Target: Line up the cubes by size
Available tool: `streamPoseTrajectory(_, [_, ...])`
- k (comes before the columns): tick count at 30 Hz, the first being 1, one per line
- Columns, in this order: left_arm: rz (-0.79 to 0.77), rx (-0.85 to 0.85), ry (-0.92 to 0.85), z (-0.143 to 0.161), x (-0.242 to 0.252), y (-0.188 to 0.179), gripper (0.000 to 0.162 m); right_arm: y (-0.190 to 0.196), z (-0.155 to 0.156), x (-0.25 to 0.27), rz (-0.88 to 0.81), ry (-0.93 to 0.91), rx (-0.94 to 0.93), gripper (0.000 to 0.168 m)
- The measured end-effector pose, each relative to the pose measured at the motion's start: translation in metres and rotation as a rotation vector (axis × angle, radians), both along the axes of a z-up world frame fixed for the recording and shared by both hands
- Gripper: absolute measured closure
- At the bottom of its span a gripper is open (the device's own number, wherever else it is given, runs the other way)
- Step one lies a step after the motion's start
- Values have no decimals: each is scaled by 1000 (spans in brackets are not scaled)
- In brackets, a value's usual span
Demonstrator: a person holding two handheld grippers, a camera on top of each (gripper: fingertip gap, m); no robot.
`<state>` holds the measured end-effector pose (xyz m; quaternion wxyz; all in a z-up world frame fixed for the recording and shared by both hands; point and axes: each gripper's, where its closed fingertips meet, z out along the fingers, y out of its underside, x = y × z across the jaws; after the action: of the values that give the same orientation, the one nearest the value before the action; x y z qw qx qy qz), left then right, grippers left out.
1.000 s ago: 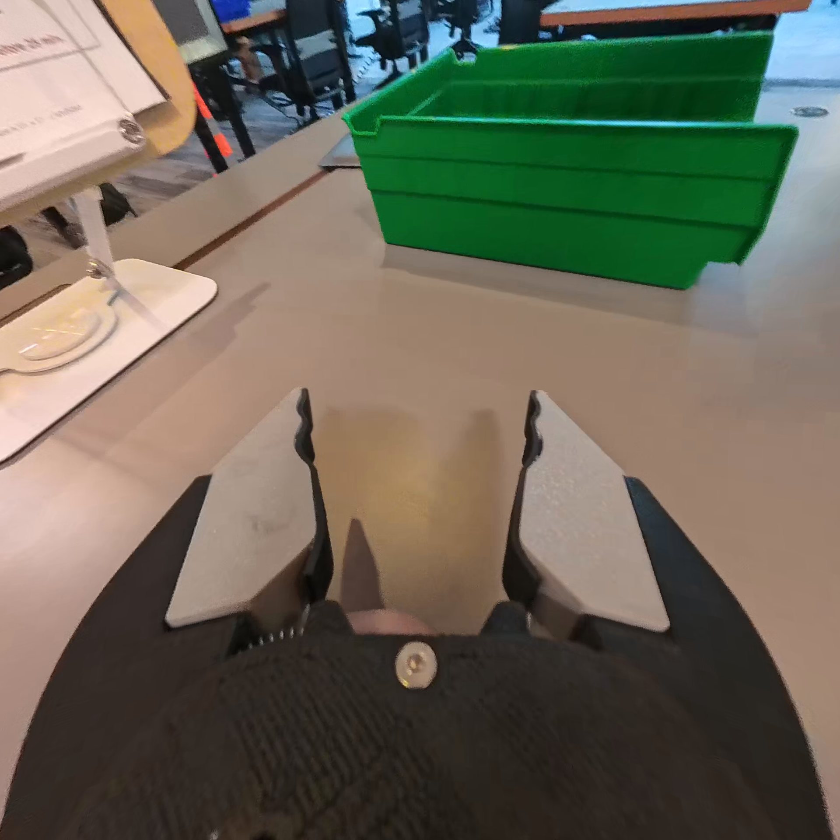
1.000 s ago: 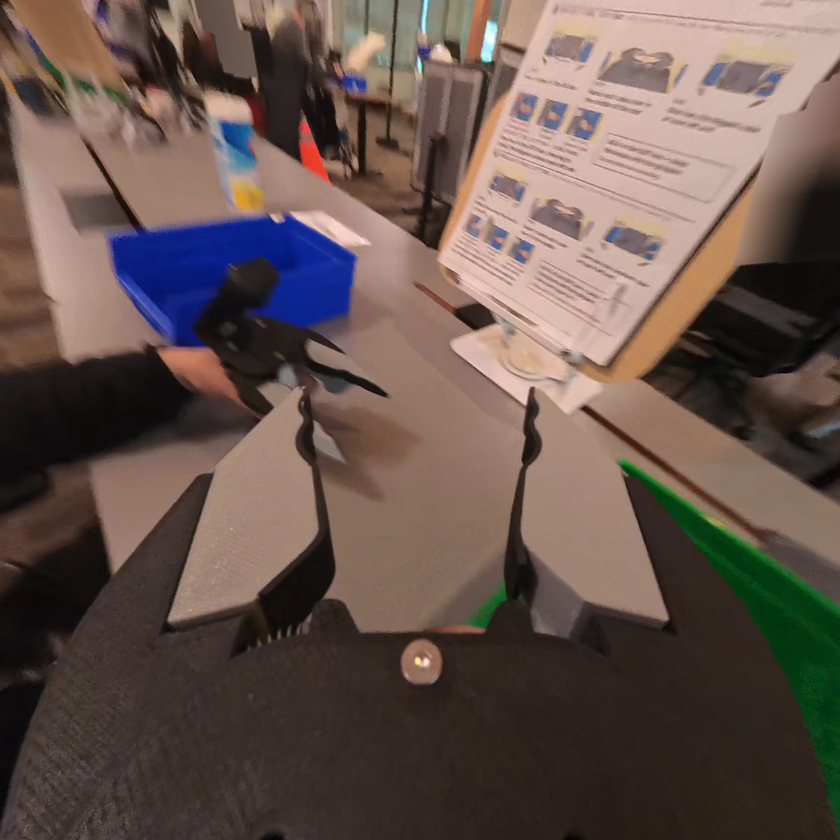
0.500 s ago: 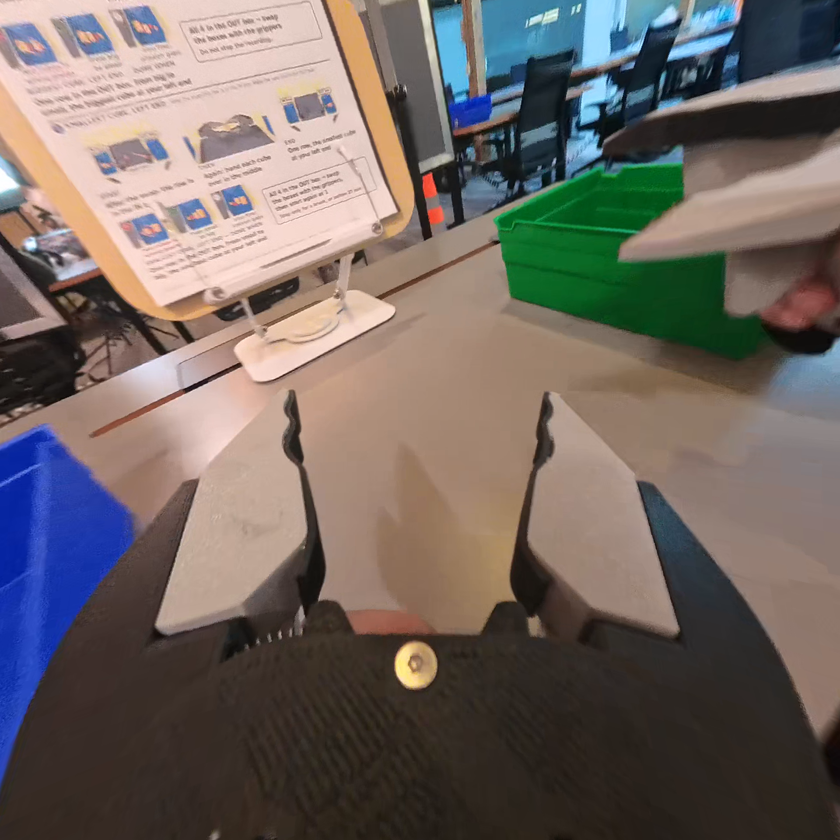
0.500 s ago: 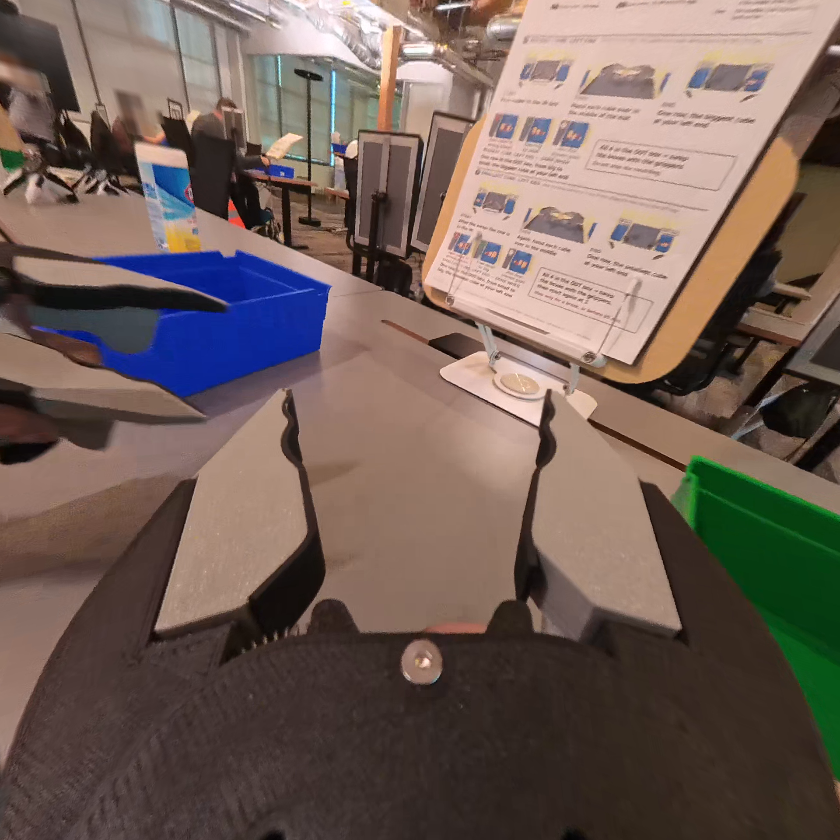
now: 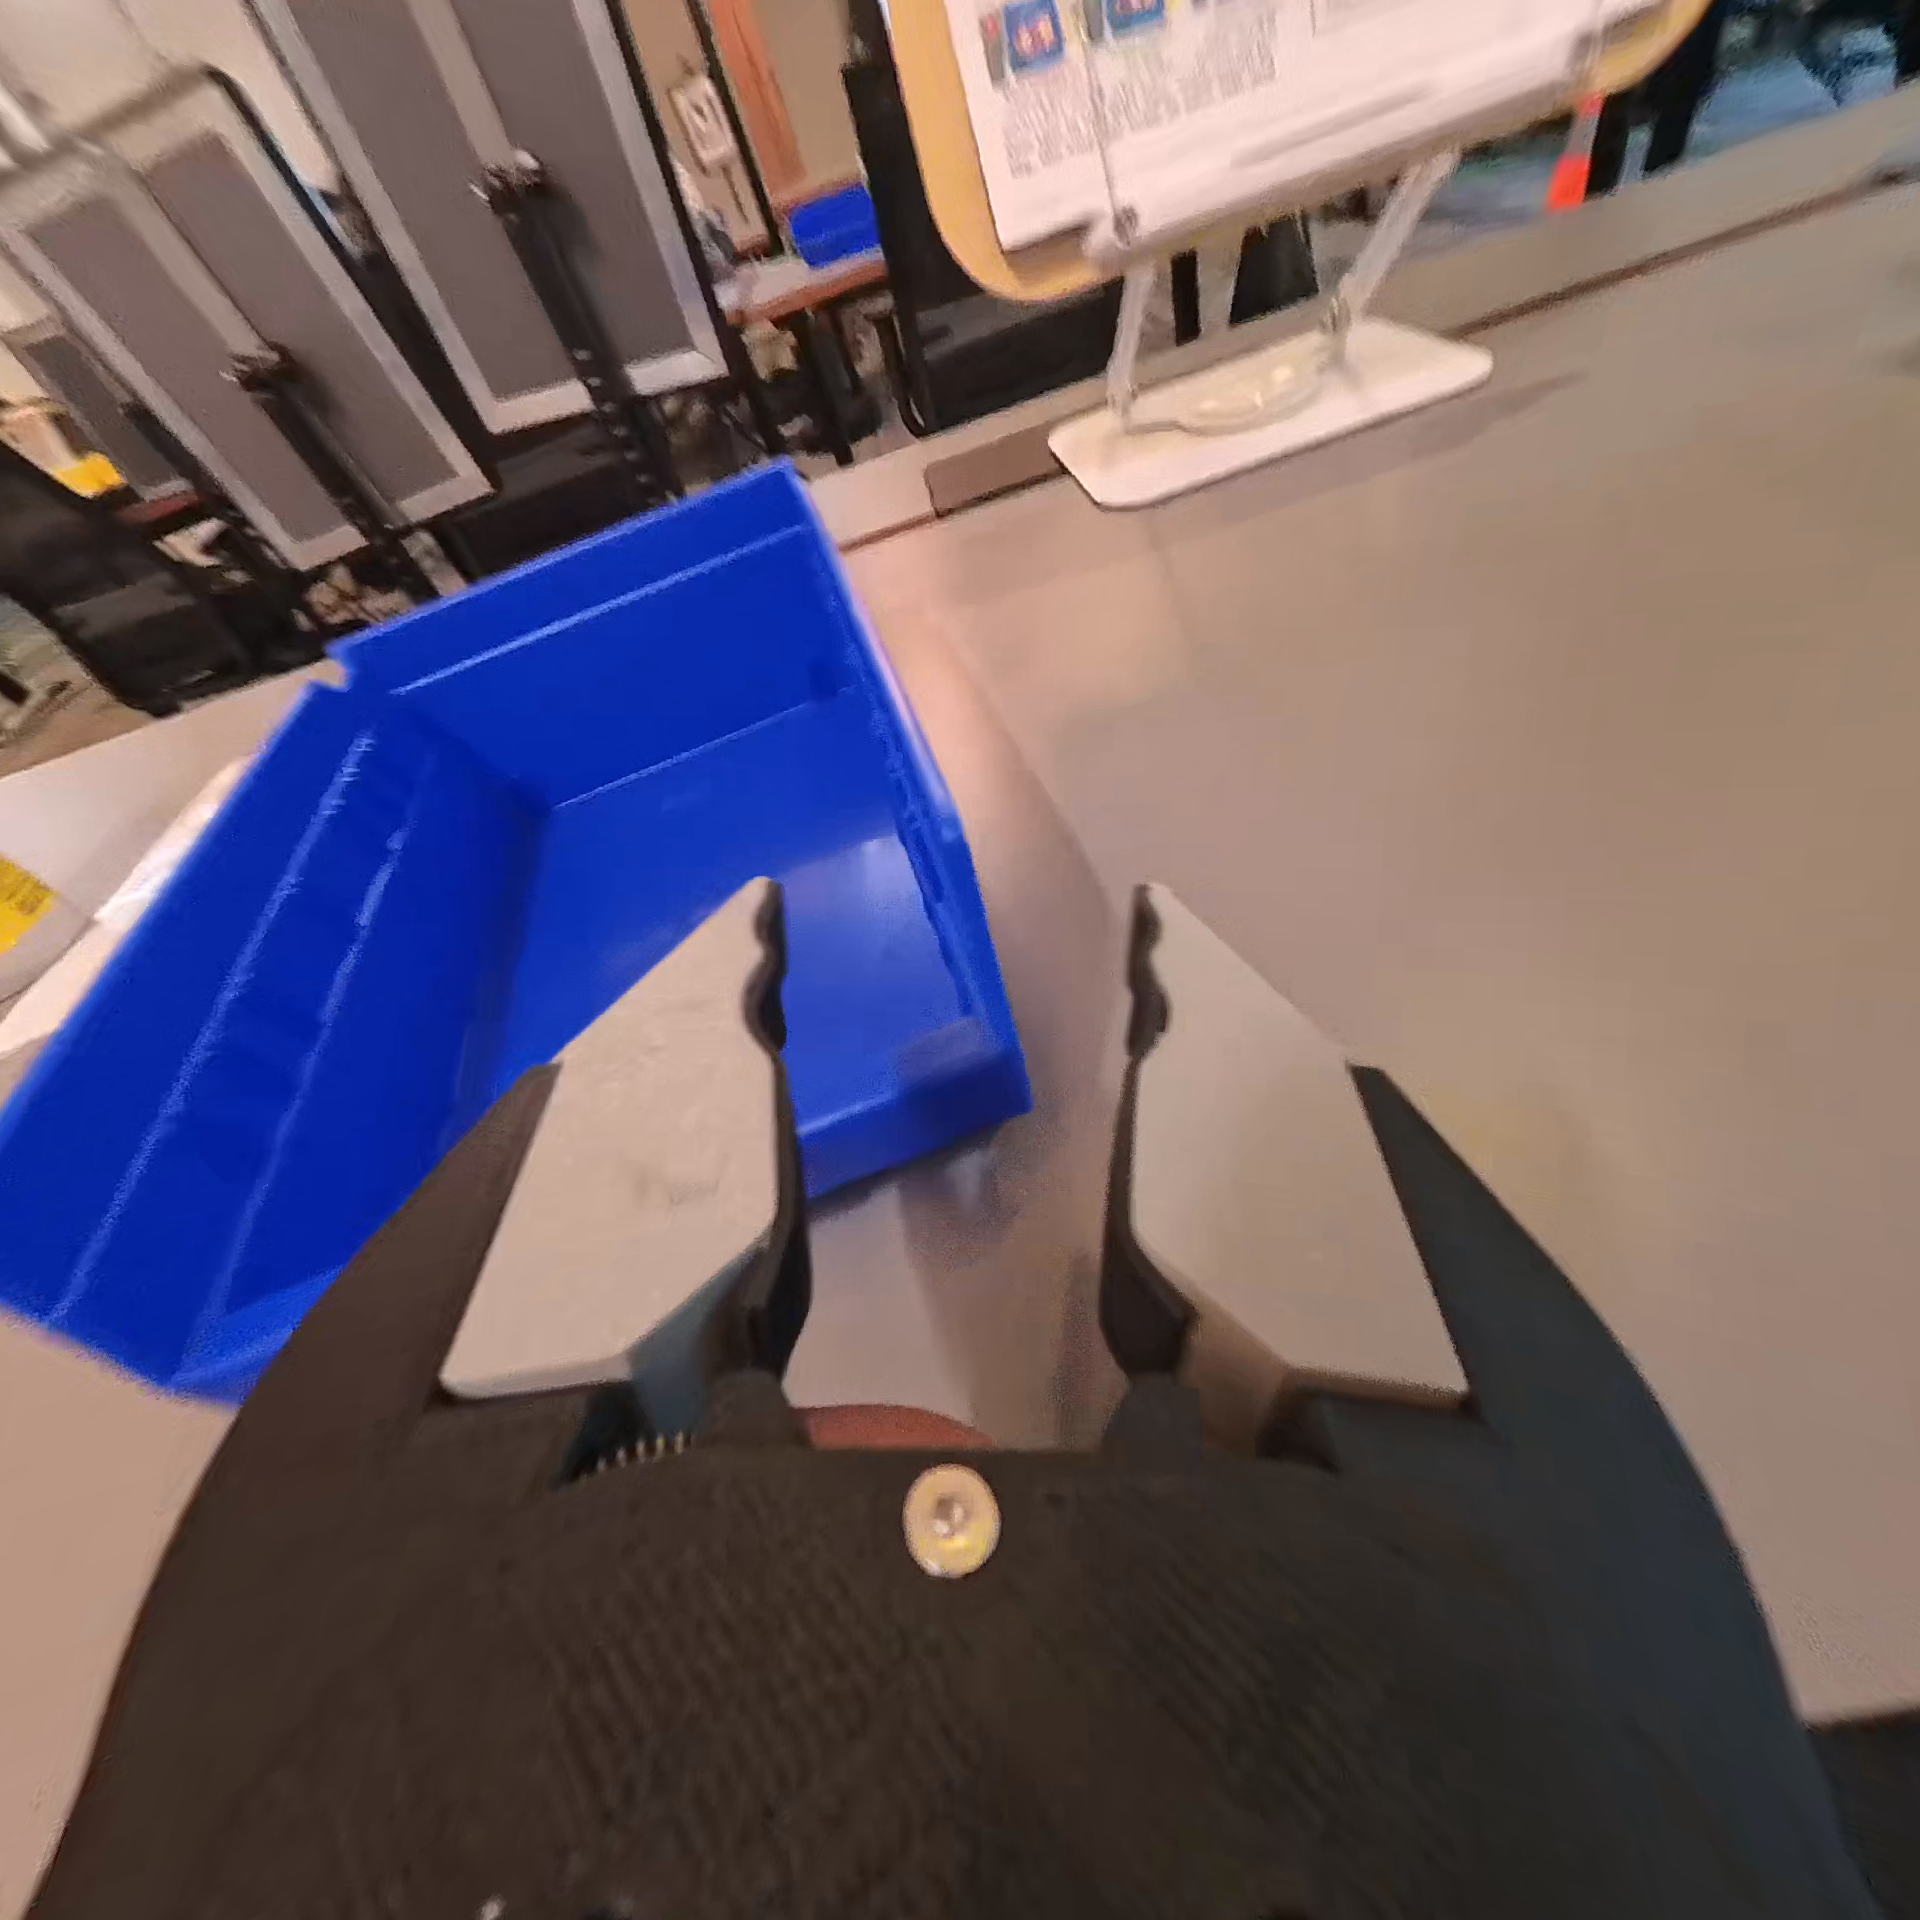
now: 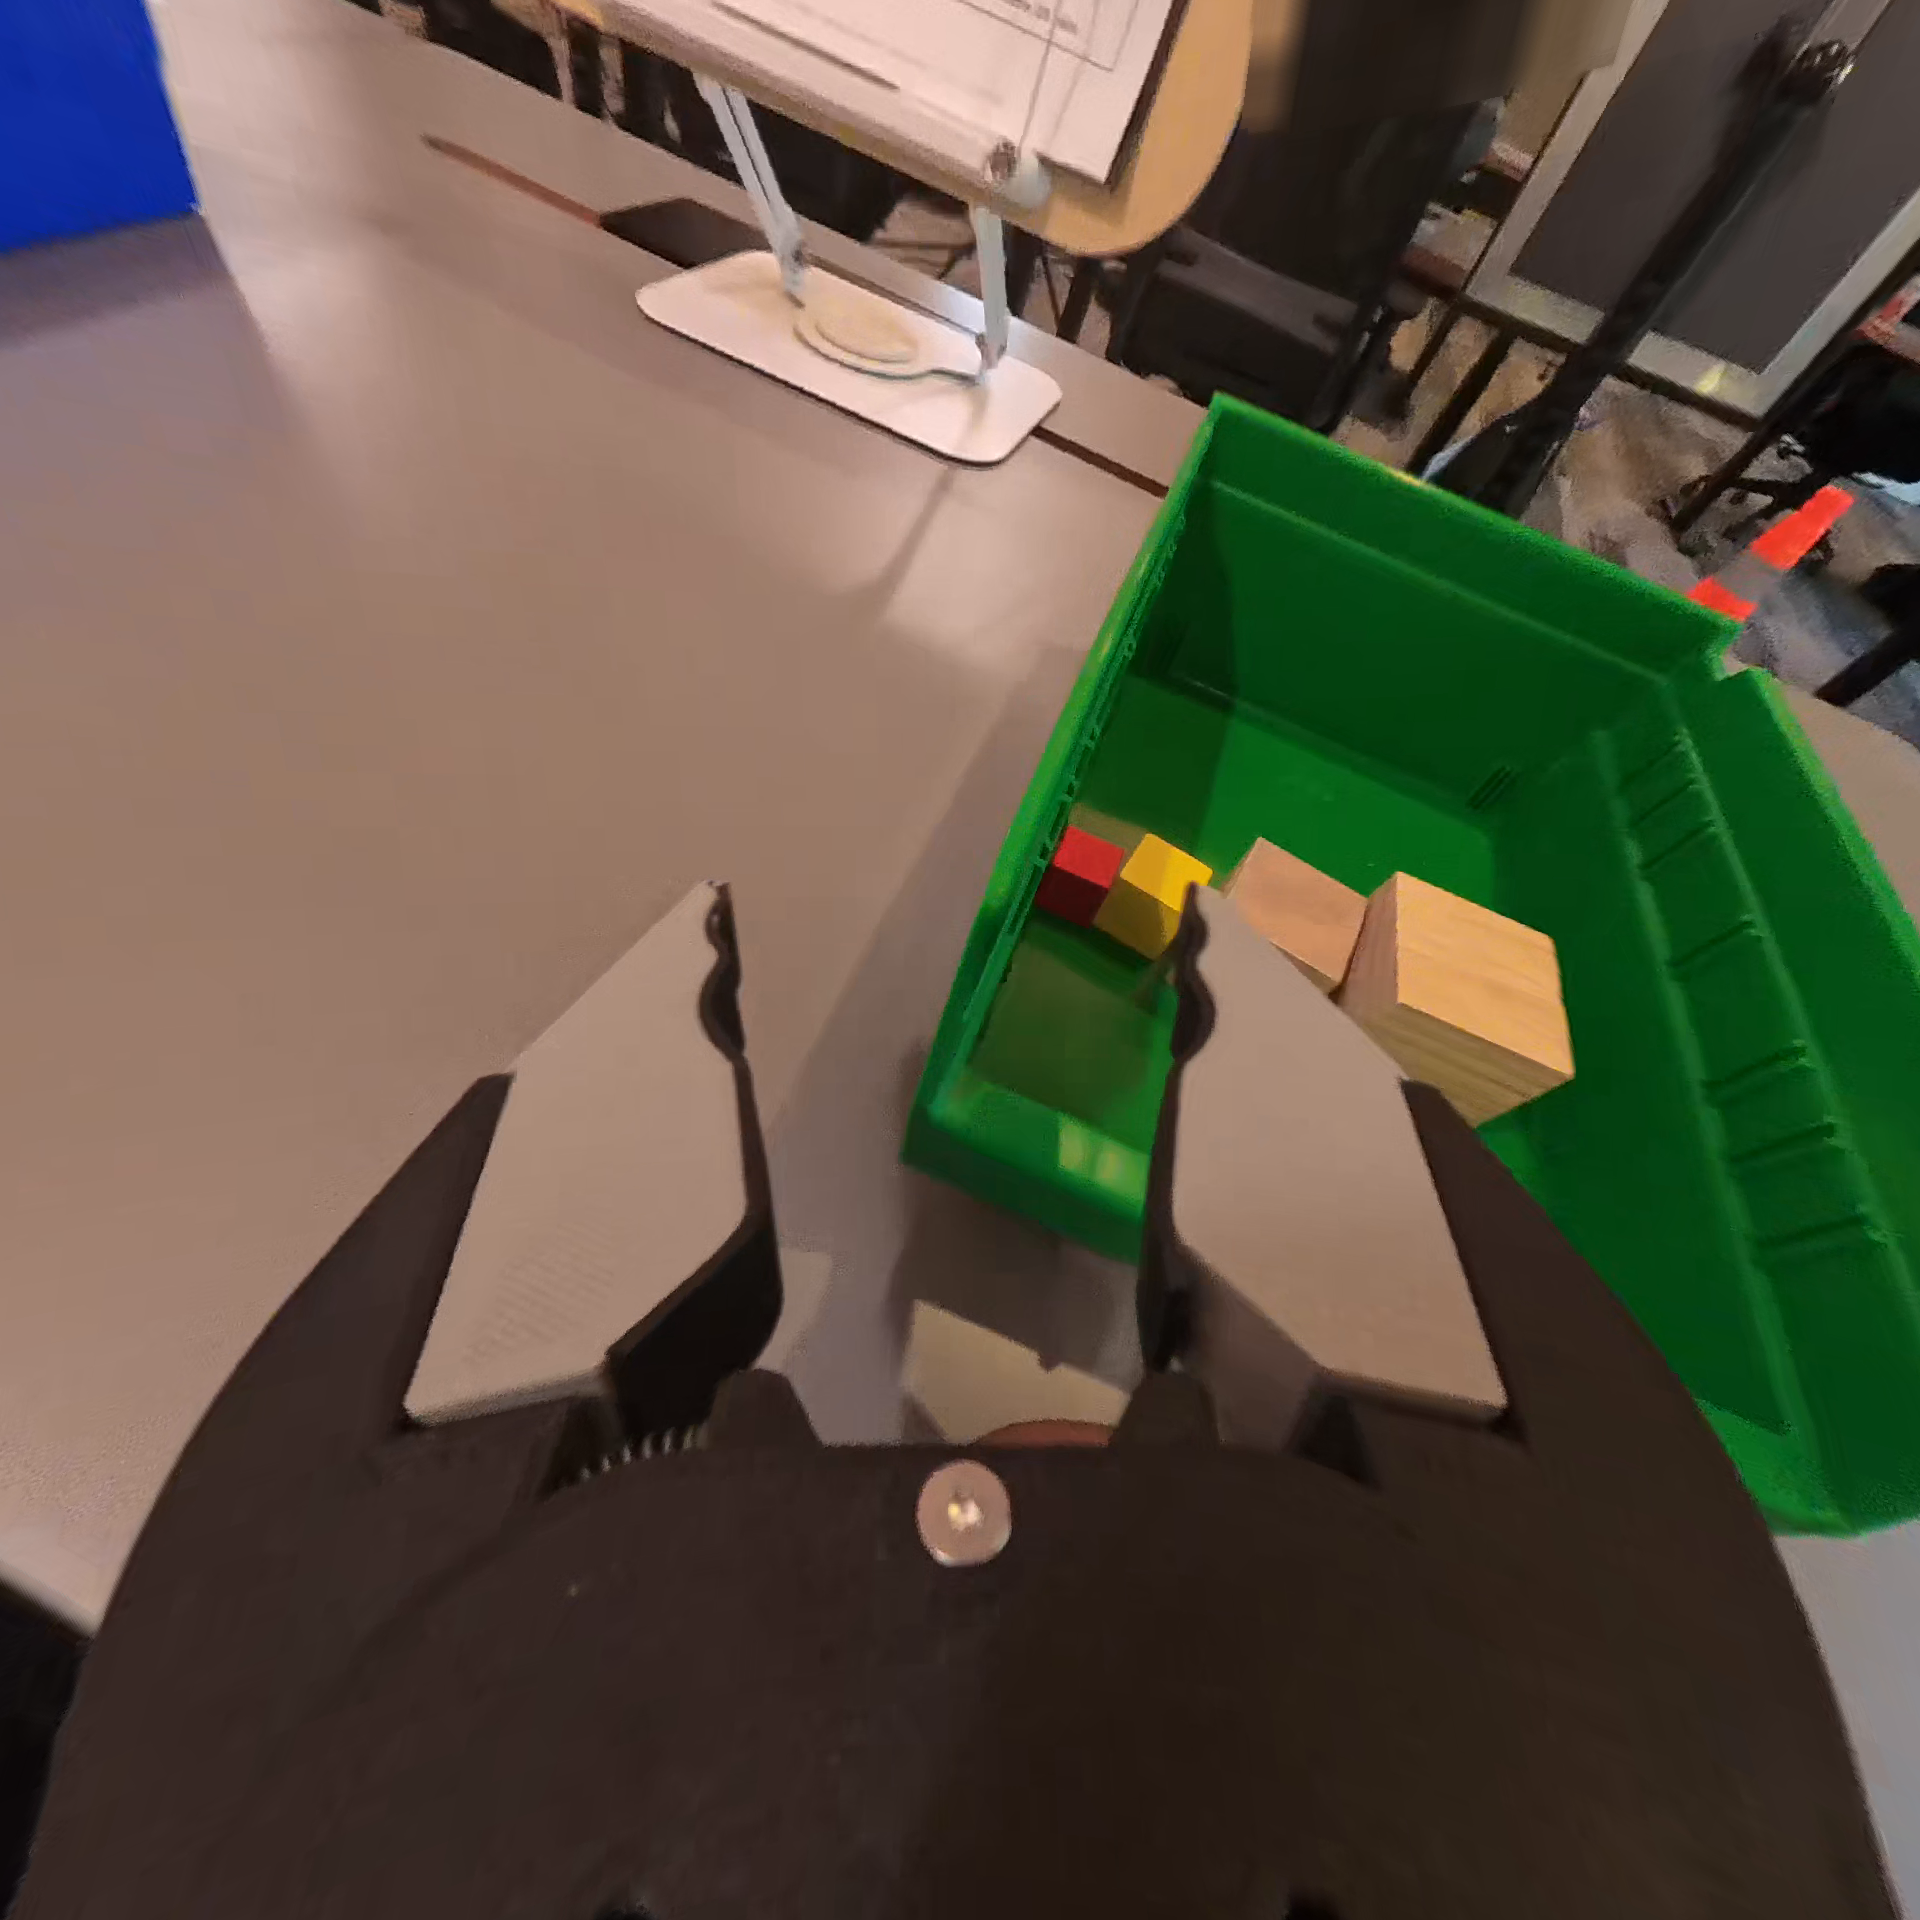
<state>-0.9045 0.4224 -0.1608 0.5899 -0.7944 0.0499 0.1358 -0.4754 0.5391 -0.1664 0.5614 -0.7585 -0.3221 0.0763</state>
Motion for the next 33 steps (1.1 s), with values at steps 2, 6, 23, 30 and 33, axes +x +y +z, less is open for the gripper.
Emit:
streamPoseTrajectory(2, [-16,-101,3,-22,-3,21,118,10,-17,-5,15,-43,-44,125])
streamPoseTrajectory(6, [48,-155,90,-31,-25,37,153,21,-19,6,-22,-73,-9,158])
streamPoseTrajectory(23, [-274,318,-172,185,-21,-38,160,-67,-20,-160,314,-65,-84,165])
streamPoseTrajectory(30, [-373,388,-20,260,35,-27,160,-106,-20,-296,463,78,-173,168])
streamPoseTrajectory(33, [-405,420,-35,265,49,-18,160,-122,-19,-354,513,67,-111,168])
